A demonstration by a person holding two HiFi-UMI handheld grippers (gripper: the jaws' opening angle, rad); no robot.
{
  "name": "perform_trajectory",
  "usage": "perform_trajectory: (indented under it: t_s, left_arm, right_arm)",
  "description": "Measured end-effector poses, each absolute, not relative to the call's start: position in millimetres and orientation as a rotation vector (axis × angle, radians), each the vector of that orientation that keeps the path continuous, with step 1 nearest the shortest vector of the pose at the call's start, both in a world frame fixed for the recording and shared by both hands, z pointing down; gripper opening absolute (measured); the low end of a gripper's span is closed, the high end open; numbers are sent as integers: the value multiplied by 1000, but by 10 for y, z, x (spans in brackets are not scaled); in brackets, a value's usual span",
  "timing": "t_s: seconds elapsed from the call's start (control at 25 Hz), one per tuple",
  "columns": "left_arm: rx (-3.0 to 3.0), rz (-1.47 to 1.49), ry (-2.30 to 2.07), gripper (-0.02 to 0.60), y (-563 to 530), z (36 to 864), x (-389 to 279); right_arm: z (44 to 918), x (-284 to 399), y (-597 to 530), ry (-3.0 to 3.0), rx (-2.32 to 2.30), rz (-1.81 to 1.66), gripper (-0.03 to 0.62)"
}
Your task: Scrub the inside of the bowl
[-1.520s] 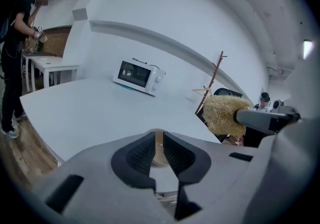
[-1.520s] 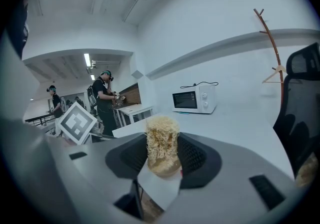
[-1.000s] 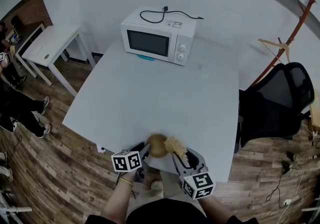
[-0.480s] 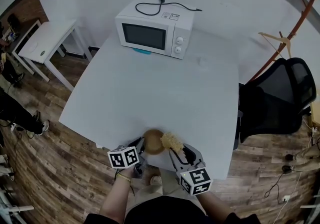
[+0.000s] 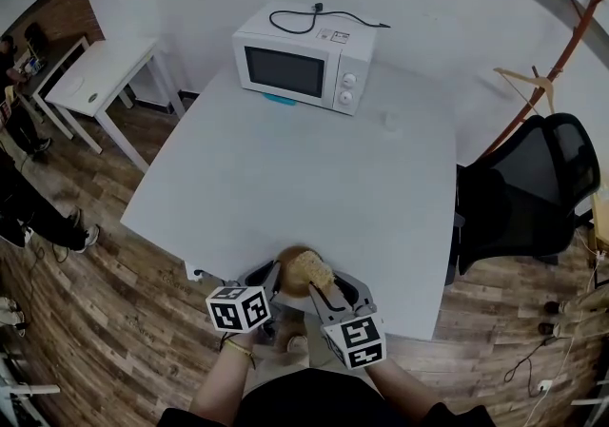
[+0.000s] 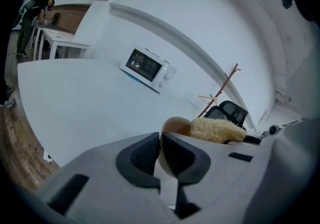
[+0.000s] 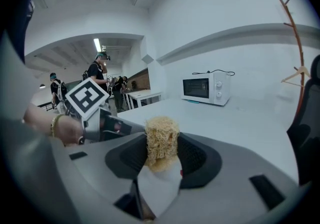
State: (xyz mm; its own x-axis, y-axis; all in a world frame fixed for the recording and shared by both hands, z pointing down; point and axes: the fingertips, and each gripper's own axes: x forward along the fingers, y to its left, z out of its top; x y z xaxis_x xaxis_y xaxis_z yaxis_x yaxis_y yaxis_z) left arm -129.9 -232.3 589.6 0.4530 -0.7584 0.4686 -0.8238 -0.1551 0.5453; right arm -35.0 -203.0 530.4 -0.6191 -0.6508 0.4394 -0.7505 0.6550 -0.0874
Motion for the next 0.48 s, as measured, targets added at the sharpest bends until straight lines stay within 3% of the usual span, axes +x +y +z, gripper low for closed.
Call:
perform_trajectory:
  t_s: [0.48]
  left_arm:
    - [2089,150,-1364,35,-2007,5504,-1206]
  right_arm:
    - [5384,-423,-1843,-2340,1059,186,171]
